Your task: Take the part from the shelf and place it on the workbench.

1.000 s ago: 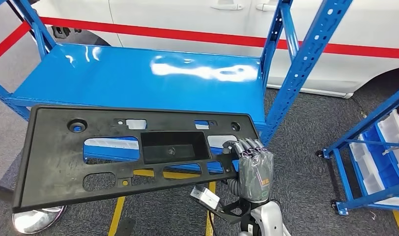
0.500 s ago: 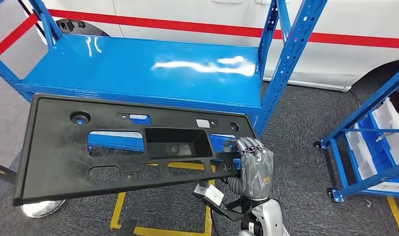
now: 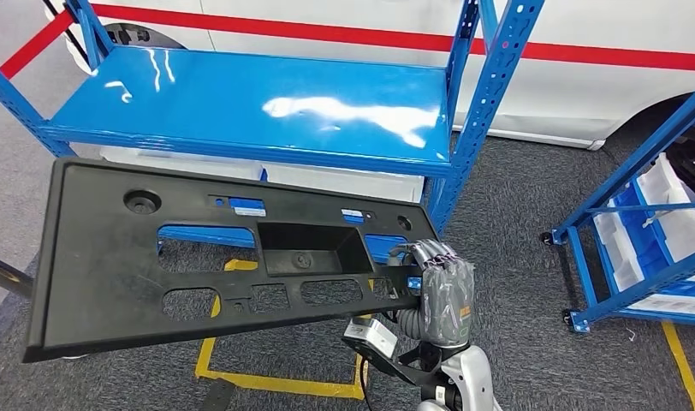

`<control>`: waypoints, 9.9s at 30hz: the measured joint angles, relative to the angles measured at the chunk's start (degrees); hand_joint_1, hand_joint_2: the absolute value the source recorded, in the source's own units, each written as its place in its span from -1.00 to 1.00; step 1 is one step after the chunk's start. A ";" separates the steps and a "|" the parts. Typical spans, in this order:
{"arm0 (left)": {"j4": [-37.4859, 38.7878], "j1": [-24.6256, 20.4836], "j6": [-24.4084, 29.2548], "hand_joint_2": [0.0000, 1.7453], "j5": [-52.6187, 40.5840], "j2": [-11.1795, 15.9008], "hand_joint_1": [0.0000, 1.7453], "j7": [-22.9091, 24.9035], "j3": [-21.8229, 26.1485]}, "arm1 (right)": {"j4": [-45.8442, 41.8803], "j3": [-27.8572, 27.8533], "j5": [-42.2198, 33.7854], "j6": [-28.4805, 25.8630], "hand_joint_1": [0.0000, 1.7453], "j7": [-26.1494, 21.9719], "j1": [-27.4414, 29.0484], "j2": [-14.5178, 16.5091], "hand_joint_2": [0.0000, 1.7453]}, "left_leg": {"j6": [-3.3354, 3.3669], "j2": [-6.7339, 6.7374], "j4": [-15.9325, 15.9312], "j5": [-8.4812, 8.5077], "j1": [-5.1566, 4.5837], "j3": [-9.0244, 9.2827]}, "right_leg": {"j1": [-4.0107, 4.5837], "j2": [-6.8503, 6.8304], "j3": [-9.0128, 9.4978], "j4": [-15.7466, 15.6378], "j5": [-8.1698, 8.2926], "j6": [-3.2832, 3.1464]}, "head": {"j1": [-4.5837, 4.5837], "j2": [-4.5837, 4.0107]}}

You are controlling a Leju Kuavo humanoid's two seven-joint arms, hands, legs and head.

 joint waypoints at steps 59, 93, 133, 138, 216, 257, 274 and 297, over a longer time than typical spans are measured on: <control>0.13 0.94 0.21 1.00 0.67 -0.03 -1.00 -1.27 0.59 | -2.75 -7.21 -9.98 -2.30 1.00 -8.47 6.89 0.60 1.00 | 0.71 0.22 0.23 -2.95 0.36 2.42 | 0.12 -0.74 -3.35 1.50 2.37 -0.20 | -0.07 0.00; 0.15 1.82 0.69 1.00 0.87 0.07 -1.00 -1.18 1.38 | -7.02 -15.98 -11.93 -2.91 1.00 -15.68 15.03 5.81 1.00 | -0.64 1.32 0.12 -3.35 0.39 2.77 | -0.18 -0.75 -3.35 0.54 2.28 -0.18 | 0.02 -0.01; 0.15 2.14 -0.19 1.00 0.57 0.48 -1.00 -2.48 2.01 | -8.76 -17.49 -11.86 -3.07 1.00 -18.23 19.12 7.29 1.00 | -1.12 -0.44 8.85 -6.67 0.70 -0.41 | -0.07 1.28 -3.18 0.69 2.22 -1.39 | 0.04 -0.01; 0.15 2.03 -0.17 1.00 0.80 0.61 -1.00 -2.54 2.04 | -8.98 -17.61 -12.00 -3.09 1.00 -18.85 19.61 7.67 1.00 | -0.18 -1.42 0.21 -4.14 0.31 3.41 | 0.09 2.27 -3.69 0.95 2.41 -0.40 | 0.05 -0.01; 0.15 1.99 0.00 1.00 1.07 0.52 -1.00 -2.78 3.42 | -11.11 -20.22 -14.98 -3.16 1.00 -20.84 23.12 9.50 1.00 | -0.54 2.50 -0.71 -4.69 0.30 4.71 | 0.07 -1.07 -2.90 -0.26 2.70 -0.51 | 0.28 -0.01; 0.15 2.31 0.17 1.00 1.13 0.43 -1.00 -2.78 3.57 | -11.10 -21.00 -15.94 -3.18 1.00 -20.50 23.14 9.50 1.00 | -0.58 -1.53 4.28 -5.18 0.27 1.78 | 0.11 3.03 -2.91 0.49 2.42 -1.47 | 0.22 -0.01; 0.15 1.98 0.22 1.00 1.11 0.36 -1.00 -2.80 3.66 | -10.93 -21.53 -16.03 -3.18 1.00 -20.59 23.11 9.50 1.00 | 0.87 2.32 -0.77 -4.27 -0.11 4.41 | 0.54 -2.02 -2.83 0.55 2.34 -0.13 | 0.30 -0.02; 0.15 1.98 0.17 1.00 1.20 0.43 -1.00 -3.02 3.85 | -10.15 -21.67 -16.11 -3.18 1.00 -19.96 22.53 9.48 1.00 | 1.28 -0.58 -0.28 -4.00 0.44 3.54 | -0.17 0.97 -8.82 12.25 -3.81 1.00 | 0.31 -0.02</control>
